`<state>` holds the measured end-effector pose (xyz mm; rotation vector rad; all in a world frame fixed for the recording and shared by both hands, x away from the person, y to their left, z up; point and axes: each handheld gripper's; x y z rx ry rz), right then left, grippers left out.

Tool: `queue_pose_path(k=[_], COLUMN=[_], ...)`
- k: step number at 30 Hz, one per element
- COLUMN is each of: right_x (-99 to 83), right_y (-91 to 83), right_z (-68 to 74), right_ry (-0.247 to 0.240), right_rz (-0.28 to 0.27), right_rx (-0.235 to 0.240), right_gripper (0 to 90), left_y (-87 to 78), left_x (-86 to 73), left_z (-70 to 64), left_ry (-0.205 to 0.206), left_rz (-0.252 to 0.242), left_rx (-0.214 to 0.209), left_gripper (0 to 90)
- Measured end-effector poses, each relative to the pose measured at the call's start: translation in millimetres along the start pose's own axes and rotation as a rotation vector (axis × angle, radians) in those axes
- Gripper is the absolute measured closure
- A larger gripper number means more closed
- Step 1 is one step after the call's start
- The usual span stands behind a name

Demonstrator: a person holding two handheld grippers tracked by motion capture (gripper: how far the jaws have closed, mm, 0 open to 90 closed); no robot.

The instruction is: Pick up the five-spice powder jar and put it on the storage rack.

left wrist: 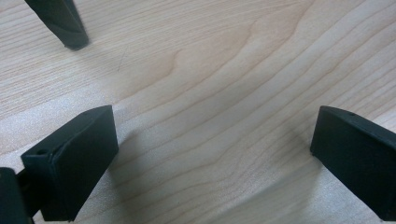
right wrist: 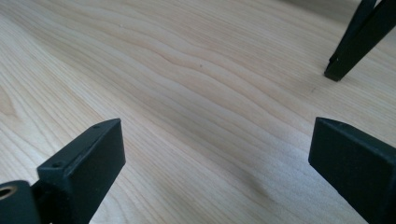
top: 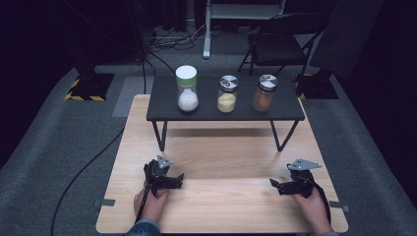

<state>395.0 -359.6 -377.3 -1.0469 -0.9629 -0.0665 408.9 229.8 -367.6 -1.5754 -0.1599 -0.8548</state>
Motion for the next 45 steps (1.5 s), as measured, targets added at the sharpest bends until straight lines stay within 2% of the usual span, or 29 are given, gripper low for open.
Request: queue_pose_path(k=[12,16,17,19,20,45], right_x=[1.6,3.8,4.0,-10.4,-12.3,-12.3], right_y=[9.2,18.3,22.1,23.3,23.2,23.4], right_z=[1.9,1.8,0.8,-2.7,-3.8,-1.9], right_ry=[0.008,0.003,0.007,-0.002,-0.005,0.002], right_rz=[0.037,0.085,0.103,0.042,0.035,0.034], right_rx=[-0.003,-0.005,-0.002,0.011,0.015,0.007], right_gripper=[2.9,2.8,0.0,0.0,0.0,0.0], left_y=[-0.1,-0.1,-0.1,0.0,0.0,0.0], left_x=[0.2,0.2,0.2,0.0,0.1,-0.1], left_z=[-0.1,-0.1,-0.2,0.0,0.0,0.1], left_ry=[-0.002,-0.003,-0.002,0.000,-0.001,0.001], left_rz=[0.002,0.002,0.002,0.000,0.001,-0.001], left_rx=[0.000,0.000,0.000,0.000,0.000,-0.001], left_gripper=[0.7,0.7,0.7,0.7,0.7,0.7])
Point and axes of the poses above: each handheld gripper's, and its own axes: y roughly forward along the jaws, x roughly out of its top, z roughly to its left, and after that the axes turned 4 degrees about x, right-handed
